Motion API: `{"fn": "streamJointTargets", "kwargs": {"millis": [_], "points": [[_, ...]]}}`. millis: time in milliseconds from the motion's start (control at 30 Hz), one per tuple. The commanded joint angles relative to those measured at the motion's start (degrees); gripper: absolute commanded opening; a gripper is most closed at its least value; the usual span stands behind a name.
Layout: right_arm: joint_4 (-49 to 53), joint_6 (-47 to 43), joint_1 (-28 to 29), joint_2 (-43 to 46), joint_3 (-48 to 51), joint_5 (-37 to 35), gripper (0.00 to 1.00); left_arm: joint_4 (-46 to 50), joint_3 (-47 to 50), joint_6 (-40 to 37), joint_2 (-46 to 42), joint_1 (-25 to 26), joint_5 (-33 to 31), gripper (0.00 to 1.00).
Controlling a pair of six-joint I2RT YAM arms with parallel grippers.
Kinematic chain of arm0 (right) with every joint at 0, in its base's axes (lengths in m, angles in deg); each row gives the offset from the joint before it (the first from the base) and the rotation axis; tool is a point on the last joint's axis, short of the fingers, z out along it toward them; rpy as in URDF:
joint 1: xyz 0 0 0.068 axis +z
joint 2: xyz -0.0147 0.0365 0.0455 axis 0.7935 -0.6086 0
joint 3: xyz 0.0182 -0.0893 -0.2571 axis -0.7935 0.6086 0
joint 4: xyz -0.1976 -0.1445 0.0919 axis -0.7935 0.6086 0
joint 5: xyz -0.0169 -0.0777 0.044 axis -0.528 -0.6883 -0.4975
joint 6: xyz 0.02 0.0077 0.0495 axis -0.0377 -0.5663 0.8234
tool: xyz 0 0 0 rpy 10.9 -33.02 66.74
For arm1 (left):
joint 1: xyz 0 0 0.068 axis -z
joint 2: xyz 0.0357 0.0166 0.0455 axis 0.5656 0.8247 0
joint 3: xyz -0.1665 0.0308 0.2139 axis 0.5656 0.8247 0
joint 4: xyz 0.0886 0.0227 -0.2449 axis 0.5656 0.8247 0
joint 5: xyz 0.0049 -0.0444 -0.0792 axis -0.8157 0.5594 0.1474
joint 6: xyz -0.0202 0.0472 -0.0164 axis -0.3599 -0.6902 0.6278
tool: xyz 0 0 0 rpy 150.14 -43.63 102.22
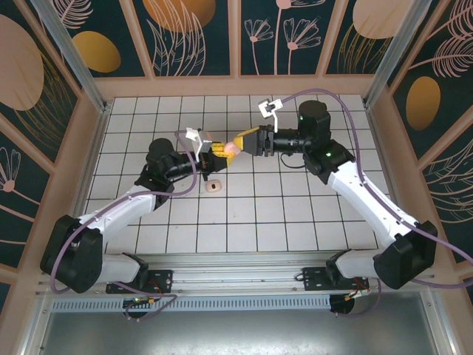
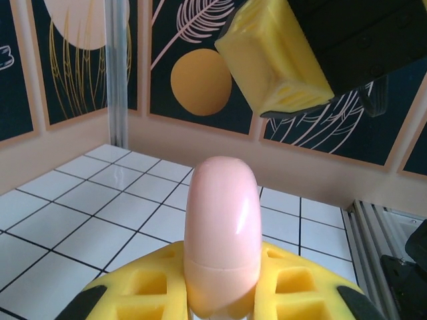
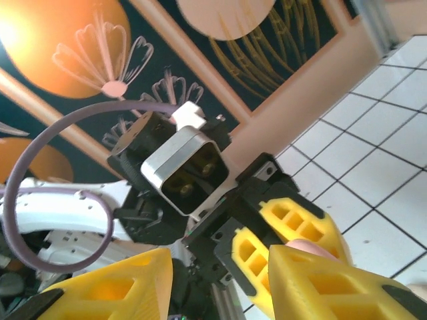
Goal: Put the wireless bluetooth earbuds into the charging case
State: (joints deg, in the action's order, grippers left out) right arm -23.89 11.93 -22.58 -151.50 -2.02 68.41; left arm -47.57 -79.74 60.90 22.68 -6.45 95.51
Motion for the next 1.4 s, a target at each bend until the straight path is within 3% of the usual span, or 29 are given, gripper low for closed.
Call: {"fn": "streamJointTargets", "kwargs": {"millis": [0, 133, 267, 433, 633, 1033, 1367], "points": [[4.4, 2.1, -3.0, 2.1, 1.5, -10.7, 0.43, 2.3, -2.5, 3.1, 1.9, 0.1, -2.8, 0.1], [7.4, 9.2, -8.7, 5.9, 7.4, -21.9, 0.43, 8.4, -5.1, 8.4, 5.3, 0.6, -6.0, 0.09], [8.7, 14.6, -13.8, 11.2, 14.5, -28.5, 0.43, 15.3, -8.2, 15.3, 10.2, 1.3, -10.0, 0.07], [10.0, 15.7, -17.2, 15.3, 19.2, -28.9, 0.44, 25.6, -14.7, 19.2, 17.6, 3.5, -13.3, 0.08], [12.1, 13.5, -17.4, 15.6, 20.3, -27.9, 0.43, 36.7, -24.9, 19.5, 28.0, 7.5, -15.8, 0.1], [13.4, 11.5, -17.5, 16.7, 22.6, -26.8, 0.43, 47.6, -35.2, 22.0, 40.8, 9.5, -18.4, 0.15], [12.3, 11.7, -17.5, 15.9, 23.5, -25.6, 0.42, 52.3, -37.2, 20.7, 44.5, 9.5, -19.6, 0.21]]}}
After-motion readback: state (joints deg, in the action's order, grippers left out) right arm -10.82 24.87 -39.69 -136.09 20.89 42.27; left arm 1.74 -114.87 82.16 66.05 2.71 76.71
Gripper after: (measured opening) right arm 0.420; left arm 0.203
